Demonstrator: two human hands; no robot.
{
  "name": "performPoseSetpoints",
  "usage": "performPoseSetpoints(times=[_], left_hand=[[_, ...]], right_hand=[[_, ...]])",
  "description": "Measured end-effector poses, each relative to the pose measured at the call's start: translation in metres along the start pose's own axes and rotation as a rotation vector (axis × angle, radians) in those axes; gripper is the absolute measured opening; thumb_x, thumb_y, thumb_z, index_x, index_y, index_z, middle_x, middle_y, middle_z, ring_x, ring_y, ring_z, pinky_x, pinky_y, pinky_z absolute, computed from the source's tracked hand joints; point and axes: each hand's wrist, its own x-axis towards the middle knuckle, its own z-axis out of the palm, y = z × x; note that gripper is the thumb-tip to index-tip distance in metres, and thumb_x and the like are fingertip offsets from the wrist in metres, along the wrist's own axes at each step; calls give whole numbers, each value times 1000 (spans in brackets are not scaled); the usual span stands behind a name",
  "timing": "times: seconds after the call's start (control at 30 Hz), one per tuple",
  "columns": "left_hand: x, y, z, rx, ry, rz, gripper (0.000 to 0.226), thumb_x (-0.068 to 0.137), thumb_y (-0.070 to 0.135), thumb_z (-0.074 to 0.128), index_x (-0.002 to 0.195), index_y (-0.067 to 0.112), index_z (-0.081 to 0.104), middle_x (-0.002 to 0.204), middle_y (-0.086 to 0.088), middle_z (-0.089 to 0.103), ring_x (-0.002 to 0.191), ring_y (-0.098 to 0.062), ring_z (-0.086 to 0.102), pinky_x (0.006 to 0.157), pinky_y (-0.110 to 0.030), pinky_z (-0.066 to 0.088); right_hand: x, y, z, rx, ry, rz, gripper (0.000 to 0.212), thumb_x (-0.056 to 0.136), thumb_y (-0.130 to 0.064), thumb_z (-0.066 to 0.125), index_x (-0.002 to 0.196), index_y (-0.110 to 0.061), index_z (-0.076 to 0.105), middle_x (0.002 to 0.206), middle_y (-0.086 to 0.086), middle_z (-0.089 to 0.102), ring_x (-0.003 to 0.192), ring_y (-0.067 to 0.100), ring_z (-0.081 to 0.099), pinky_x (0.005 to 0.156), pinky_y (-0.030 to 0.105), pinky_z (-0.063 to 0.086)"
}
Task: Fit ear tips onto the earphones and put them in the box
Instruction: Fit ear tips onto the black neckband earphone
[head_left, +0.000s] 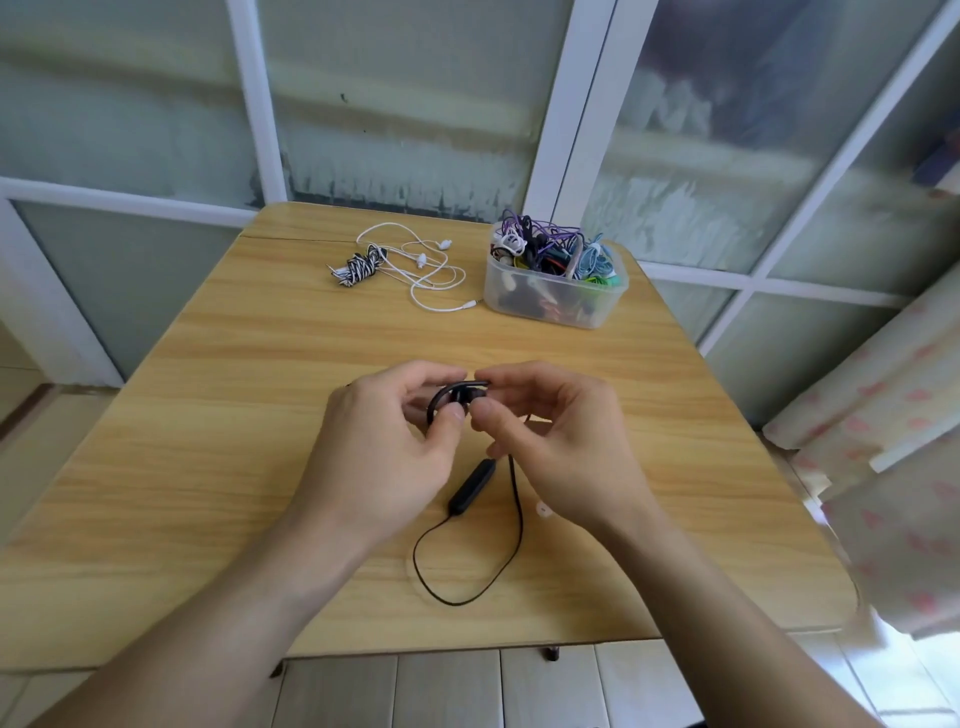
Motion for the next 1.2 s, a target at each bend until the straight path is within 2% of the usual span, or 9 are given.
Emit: performPoseSetpoints(times=[0.2, 0.3, 0.37, 0.47, 0.57, 0.63, 0.8, 1.0, 1.2], left_hand=[[2, 1, -5, 164, -58, 126, 33, 82, 18, 71, 114, 22, 64, 81, 14, 72, 56, 15, 50, 62, -1, 34], [6, -3, -11, 224, -110, 150, 45, 80, 46, 65, 121, 28, 57, 101, 18, 67, 89, 12, 53, 81, -3, 34], [9, -7, -17, 331, -151, 156, 65, 75, 63, 51, 130, 28, 49, 120, 15, 56, 116, -2, 45, 101, -19, 33], [8, -11, -23, 575, -295, 15, 106, 57, 86, 29, 148, 31, 21, 151, 1, 28, 142, -18, 17, 113, -38, 18], [5, -11, -20, 690, -482, -140, 137, 35, 100, 24, 150, 36, -12, 162, -6, -7, 149, -22, -12, 119, -43, 1], [4, -10, -13, 729, -514, -129, 141, 31, 101, 27, 148, 36, -17, 162, -7, -6, 148, -23, -12, 119, -44, 0], [6, -11, -4, 798, -463, 29, 120, 49, 86, 57, 148, 31, 15, 134, 3, 29, 130, -18, 21, 109, -34, 22], [16, -14, -6, 677, -426, 67, 53, 73, 45, 71, 120, 25, 58, 115, 1, 45, 118, -18, 37, 96, -22, 32], [25, -15, -8, 541, -262, 25, 16, 73, 15, 71, 80, 29, 66, 92, 5, 59, 85, -15, 55, 69, -18, 32]], right_hand=[[3, 3, -1, 115, 2, 67, 12, 85, -3, 72, 96, -6, 69, 80, 11, 74, 71, 21, 71, 57, 26, 56], [6, 5, -7, 126, -12, 140, 19, 86, -3, 69, 104, -10, 65, 79, 10, 74, 73, 18, 72, 61, 29, 58], [6, 6, -14, 24, -5, 135, 21, 87, -7, 68, 106, -16, 65, 80, 5, 74, 74, 13, 71, 65, 31, 58], [7, 9, -23, -337, 11, 38, 21, 85, -16, 68, 103, -28, 67, 78, -9, 72, 69, -2, 63, 65, 13, 48], [6, 10, -25, -554, -71, -27, 25, 84, -20, 66, 106, -32, 68, 80, -16, 70, 76, -2, 59, 64, 5, 39], [4, 10, -22, -615, -155, -48, 27, 85, -21, 63, 108, -32, 69, 81, -16, 69, 78, -1, 59, 68, 6, 41], [1, 14, -9, -677, -302, -127, 26, 84, -21, 66, 109, -28, 70, 84, -13, 69, 73, 1, 59, 69, 10, 44], [1, 12, -9, -541, -360, -109, 47, 79, -7, 63, 124, -22, 59, 92, -11, 69, 66, -9, 57, 67, 3, 38], [10, 14, 12, -594, -343, -210, 59, 73, -16, 71, 129, -25, 54, 91, -11, 61, 69, -8, 52, 68, 5, 35]])
